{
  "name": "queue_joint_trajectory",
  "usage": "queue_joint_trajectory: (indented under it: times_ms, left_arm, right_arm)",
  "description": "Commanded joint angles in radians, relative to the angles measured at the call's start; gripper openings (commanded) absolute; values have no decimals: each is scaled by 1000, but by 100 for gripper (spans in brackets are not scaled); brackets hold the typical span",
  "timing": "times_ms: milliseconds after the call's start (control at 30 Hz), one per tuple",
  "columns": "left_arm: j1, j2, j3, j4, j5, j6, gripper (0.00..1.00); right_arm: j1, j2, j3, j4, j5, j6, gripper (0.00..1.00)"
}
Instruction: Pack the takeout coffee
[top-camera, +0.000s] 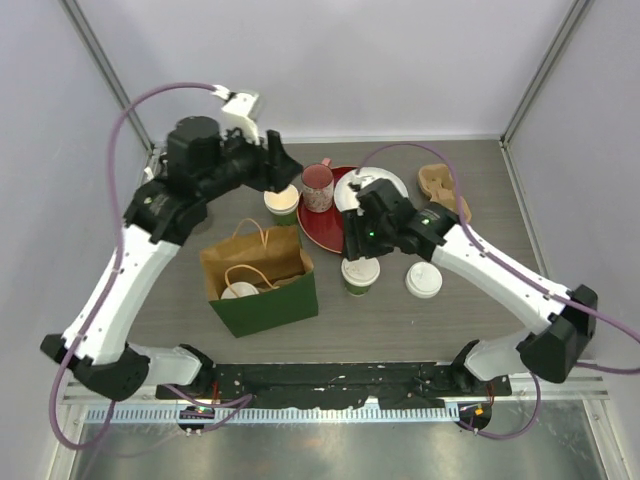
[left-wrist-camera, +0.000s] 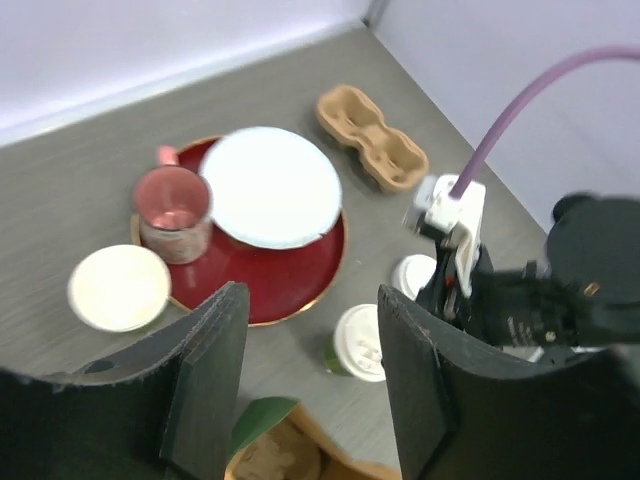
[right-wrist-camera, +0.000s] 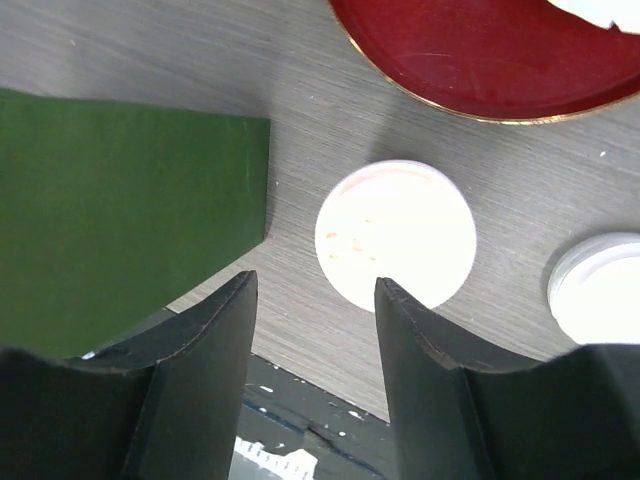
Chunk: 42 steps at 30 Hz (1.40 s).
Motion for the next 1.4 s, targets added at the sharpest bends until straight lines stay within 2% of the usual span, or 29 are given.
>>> queue_joint_trajectory:
  times_ms: [0, 200, 267, 400, 600, 800, 867, 933, 1367]
  left_arm:
    - [109, -93, 40, -128, -61, 60, 59]
    - [247, -214, -58, -185, -188, 98, 63]
    - [284, -232, -81, -199, -231, 101, 65]
    - [345, -255, -95, -245, -239, 100, 65]
    - [348, -263, -113, -256, -223, 106, 65]
    - [350, -255, -120, -249, -211, 106, 65]
    - [351, -252, -123, -248, -208, 104, 64]
    - [351, -252, -124, -242, -205, 106, 64]
    - [354, -257, -126, -251, -162, 93, 63]
  right_arm:
    - [114, 137, 131, -97, 192, -84, 54]
    - [165, 260, 220, -143, 256, -86, 51]
    - [172, 303, 244, -178, 264, -84, 45]
    - [185, 329, 251, -197, 284, -67, 42]
    - [194, 366, 260, -217, 253, -67, 35]
    - [206, 354, 220, -208, 243, -53, 33]
    - [208, 363, 217, -206, 241, -69, 26]
    - [208, 372, 220, -209, 260, -78, 23]
    - [208, 407, 226, -216, 280, -115, 25]
